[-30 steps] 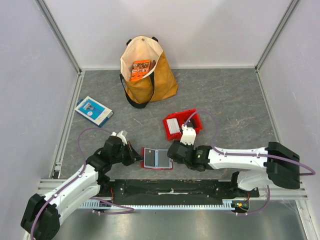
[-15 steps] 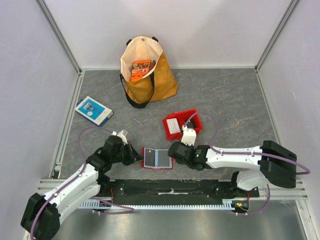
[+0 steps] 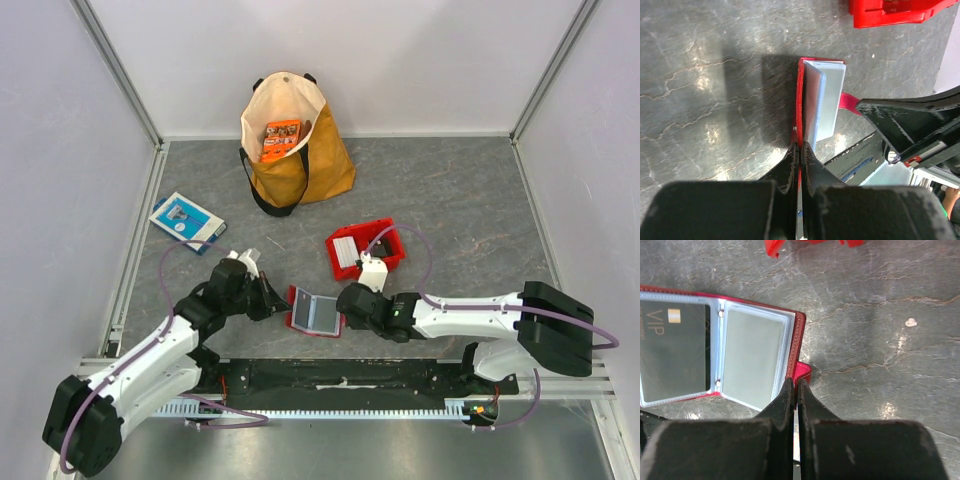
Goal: Put the credit cards into the card holder
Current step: Close the card holder at the center of the board.
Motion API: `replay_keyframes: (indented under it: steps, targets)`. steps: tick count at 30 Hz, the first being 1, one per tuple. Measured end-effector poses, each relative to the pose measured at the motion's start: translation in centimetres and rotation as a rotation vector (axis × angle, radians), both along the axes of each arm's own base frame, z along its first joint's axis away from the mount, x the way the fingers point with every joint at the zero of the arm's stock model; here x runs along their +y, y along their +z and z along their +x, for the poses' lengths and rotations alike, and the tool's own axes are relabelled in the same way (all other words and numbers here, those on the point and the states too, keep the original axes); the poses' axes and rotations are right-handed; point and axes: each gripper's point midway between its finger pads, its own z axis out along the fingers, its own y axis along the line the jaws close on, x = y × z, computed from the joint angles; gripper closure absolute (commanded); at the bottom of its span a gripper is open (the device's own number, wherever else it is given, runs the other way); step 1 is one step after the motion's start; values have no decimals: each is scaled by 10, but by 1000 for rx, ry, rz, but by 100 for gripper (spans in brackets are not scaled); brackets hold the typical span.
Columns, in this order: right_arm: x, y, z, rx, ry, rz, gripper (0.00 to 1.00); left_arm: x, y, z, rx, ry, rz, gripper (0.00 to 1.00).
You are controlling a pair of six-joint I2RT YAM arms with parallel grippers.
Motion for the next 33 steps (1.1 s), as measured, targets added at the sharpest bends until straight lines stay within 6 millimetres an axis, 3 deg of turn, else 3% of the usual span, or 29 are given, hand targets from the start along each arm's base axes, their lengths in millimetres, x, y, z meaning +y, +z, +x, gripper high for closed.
replay_keyframes:
  steps: [5,12,20,26,33]
  targets:
    - [4,-1,-1,1,8,40,100,-9,9,7,-5,-42,16,98]
    - [6,0,-2,-2,6,79,100,-35,7,-5,13,-168,50,91]
    - [-2,-3,-4,0,-11,87,100,-68,-1,-23,26,-299,77,71]
    - [-4,4,-3,-11,-28,109,100,-88,8,-22,6,-338,64,69]
    - [-21,13,0,-30,-104,116,100,-115,6,-19,14,-366,43,67]
